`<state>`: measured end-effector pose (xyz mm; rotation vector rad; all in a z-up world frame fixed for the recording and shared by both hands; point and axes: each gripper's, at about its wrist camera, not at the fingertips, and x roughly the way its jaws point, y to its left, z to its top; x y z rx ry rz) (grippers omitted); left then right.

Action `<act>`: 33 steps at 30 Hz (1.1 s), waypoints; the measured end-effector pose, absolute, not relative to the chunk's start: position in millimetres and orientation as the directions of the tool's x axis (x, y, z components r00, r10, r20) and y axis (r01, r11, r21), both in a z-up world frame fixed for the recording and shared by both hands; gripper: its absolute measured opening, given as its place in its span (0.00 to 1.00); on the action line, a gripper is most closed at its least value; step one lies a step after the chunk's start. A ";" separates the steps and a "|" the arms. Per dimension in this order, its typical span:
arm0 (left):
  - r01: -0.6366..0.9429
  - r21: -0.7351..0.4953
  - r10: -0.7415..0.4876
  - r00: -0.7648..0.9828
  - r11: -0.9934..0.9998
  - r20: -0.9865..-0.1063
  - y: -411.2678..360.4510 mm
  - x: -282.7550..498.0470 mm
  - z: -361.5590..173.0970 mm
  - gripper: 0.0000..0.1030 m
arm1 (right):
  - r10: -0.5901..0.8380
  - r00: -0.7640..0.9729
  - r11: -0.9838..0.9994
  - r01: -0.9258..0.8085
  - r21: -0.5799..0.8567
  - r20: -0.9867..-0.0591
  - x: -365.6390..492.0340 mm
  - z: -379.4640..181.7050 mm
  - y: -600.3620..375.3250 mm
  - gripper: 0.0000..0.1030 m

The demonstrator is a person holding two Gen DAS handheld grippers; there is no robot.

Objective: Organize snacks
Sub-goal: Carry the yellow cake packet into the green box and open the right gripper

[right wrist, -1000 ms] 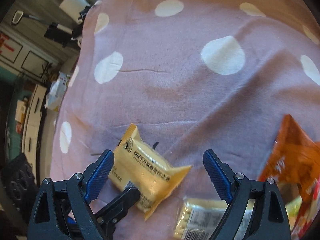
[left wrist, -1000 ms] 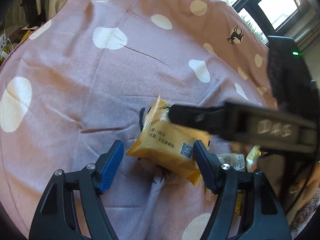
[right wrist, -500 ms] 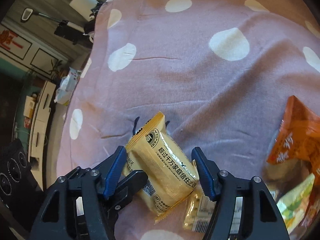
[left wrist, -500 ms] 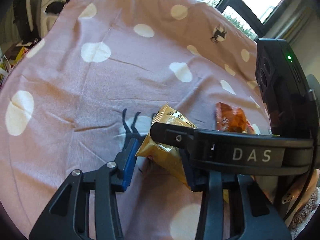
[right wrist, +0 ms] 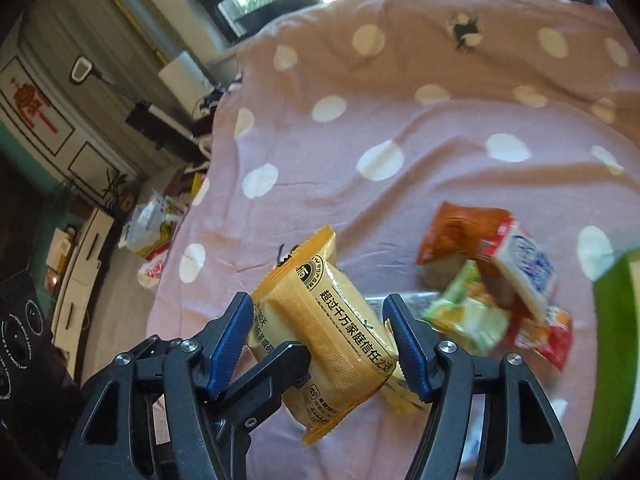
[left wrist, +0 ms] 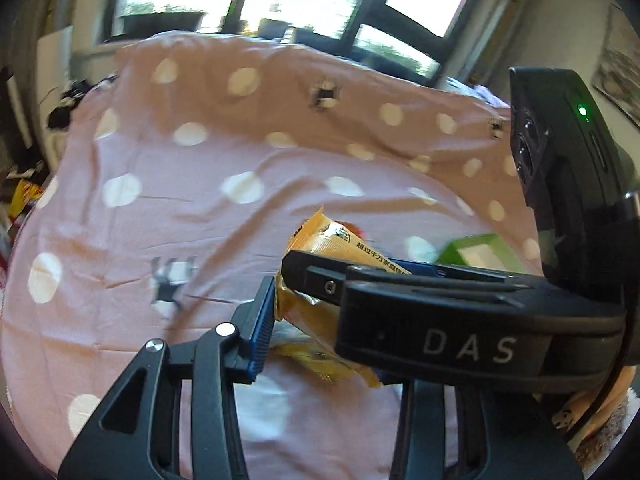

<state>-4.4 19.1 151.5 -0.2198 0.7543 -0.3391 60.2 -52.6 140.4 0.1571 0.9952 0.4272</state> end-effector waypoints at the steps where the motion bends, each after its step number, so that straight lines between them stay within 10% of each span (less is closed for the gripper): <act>1: 0.244 -0.308 -0.389 0.675 0.920 -0.627 9.4 -7.1 153.2 0.39 | 0.412 0.484 0.910 -0.262 0.321 -0.772 54.5 142.7 -62.2 0.67; 33: 0.668 -0.339 -0.667 0.321 0.663 -0.672 -231.9 -3.8 114.9 0.38 | 0.104 0.636 0.849 0.344 0.402 -0.765 -43.6 106.9 -331.8 0.68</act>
